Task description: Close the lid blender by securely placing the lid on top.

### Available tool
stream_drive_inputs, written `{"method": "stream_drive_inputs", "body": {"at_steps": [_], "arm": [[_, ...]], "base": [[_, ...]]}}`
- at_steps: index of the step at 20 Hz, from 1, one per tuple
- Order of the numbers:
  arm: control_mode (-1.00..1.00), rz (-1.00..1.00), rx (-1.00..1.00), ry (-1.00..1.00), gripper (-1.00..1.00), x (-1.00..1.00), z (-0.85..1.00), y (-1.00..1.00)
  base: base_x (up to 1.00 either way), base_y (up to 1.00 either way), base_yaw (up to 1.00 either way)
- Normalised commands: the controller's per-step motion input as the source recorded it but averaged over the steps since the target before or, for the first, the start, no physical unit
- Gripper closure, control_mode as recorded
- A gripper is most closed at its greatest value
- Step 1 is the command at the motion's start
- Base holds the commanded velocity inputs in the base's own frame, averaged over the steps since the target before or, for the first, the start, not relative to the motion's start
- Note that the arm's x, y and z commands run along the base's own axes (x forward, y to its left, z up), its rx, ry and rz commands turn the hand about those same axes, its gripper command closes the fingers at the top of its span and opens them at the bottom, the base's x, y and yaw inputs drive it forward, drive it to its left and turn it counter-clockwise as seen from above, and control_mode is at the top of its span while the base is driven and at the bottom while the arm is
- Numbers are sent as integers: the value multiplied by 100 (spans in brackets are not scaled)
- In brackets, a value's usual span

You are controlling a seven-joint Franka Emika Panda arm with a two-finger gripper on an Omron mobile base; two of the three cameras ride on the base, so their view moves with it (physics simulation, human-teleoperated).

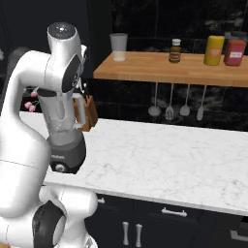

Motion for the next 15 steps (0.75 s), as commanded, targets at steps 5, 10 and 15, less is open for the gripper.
{"method": "stream_drive_inputs", "body": {"at_steps": [5,10,15], "arm": [[-100,2,2,-32,-100,-100,-57,-100],[-100,1,-6,-17,-100,-100,-100,-100],[-100,2,14,-72,-100,-100,18,-40]], "base": [[0,0,0],[0,0,0],[0,0,0]]}}
